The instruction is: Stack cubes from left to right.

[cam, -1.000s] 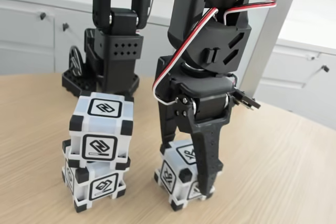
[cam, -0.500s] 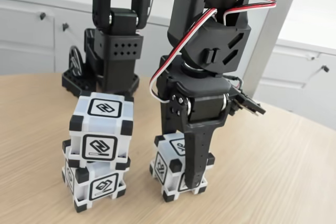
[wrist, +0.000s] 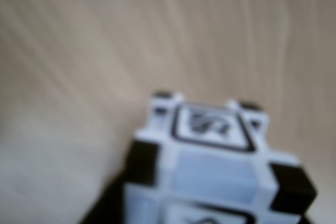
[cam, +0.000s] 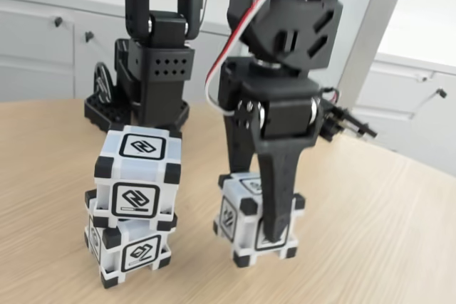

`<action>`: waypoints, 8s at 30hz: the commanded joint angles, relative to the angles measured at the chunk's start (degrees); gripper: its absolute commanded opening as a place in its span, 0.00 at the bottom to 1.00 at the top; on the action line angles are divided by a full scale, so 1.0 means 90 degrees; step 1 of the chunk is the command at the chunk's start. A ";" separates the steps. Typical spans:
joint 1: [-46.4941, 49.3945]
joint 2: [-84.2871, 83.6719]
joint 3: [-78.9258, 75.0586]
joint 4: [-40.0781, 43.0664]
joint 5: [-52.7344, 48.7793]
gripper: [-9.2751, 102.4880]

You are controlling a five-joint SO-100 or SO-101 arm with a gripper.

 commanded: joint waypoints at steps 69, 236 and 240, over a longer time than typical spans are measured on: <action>0.3125 0.4482 -0.0156 0.0059 0.0098 0.17; 0.0303 0.9463 0.6182 -0.1270 -0.0283 0.08; 0.0303 0.9463 0.6182 -0.1270 -0.0293 0.08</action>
